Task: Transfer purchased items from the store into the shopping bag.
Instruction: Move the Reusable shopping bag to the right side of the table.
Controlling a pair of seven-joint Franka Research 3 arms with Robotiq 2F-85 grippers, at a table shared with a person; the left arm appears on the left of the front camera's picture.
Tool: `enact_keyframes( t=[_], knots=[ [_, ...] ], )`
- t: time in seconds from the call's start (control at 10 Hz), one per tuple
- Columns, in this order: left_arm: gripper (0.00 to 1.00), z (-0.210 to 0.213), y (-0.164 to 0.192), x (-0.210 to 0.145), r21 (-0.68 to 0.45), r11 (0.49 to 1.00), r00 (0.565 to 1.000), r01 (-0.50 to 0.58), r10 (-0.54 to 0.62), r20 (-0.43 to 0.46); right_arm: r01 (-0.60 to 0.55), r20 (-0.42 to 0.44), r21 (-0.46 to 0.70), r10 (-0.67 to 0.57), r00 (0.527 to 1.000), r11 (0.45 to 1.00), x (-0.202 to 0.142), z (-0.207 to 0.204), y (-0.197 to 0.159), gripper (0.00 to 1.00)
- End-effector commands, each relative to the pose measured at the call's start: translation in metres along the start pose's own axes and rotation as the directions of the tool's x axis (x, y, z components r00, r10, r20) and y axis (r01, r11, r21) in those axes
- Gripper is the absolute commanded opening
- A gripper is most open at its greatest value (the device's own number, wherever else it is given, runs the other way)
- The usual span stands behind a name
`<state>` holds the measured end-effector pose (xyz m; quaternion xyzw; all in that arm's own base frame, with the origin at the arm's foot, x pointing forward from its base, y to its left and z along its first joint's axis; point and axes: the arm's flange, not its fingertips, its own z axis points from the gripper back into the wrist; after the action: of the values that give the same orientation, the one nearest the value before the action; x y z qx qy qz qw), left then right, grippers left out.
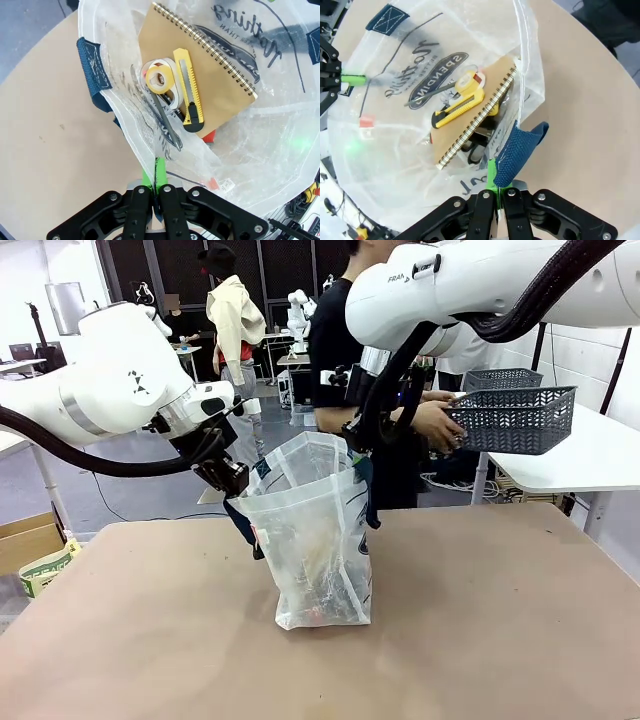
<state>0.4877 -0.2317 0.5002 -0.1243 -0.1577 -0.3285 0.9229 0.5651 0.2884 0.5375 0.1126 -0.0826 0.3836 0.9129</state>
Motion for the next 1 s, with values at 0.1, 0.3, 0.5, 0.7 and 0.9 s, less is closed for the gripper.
enact_keyframes(
  t=[0.1, 0.3, 0.5, 0.7, 0.9],
  knots=[
    [0.0, 0.0, 0.0, 0.0, 0.0, 1.0, 1.0, 0.0, 0.0, 0.0, 0.0, 0.0, 0.0, 0.0, 1.0, 1.0, 0.0, 0.0, 0.0, 0.0],
    [0.0, 0.001, -0.005, 0.013, 0.008, 0.997, 0.996, -0.075, 0.074, 0.049, 0.188, 0.025, 0.076, -0.19, 0.981, 0.979, 0.005, -0.002, -0.005, 0.0],
    [0.0, 0.007, -0.01, 0.022, -0.048, 0.978, 0.978, -0.202, 0.204, 0.032, 0.241, 0.037, 0.082, -0.244, 0.969, 0.967, 0.004, 0.0, -0.006, 0.0],
    [0.0, 0.01, -0.012, 0.022, -0.057, 0.963, 0.963, -0.264, 0.267, 0.039, 0.342, 0.02, 0.185, -0.351, 0.936, 0.921, 0.003, -0.004, -0.009, 0.0],
    [0.0, 0.008, -0.01, 0.024, -0.086, 0.953, 0.955, -0.289, 0.293, 0.038, 0.408, 0.008, 0.277, -0.427, 0.904, 0.87, 0.002, -0.01, -0.023, 0.0]
  ],
)
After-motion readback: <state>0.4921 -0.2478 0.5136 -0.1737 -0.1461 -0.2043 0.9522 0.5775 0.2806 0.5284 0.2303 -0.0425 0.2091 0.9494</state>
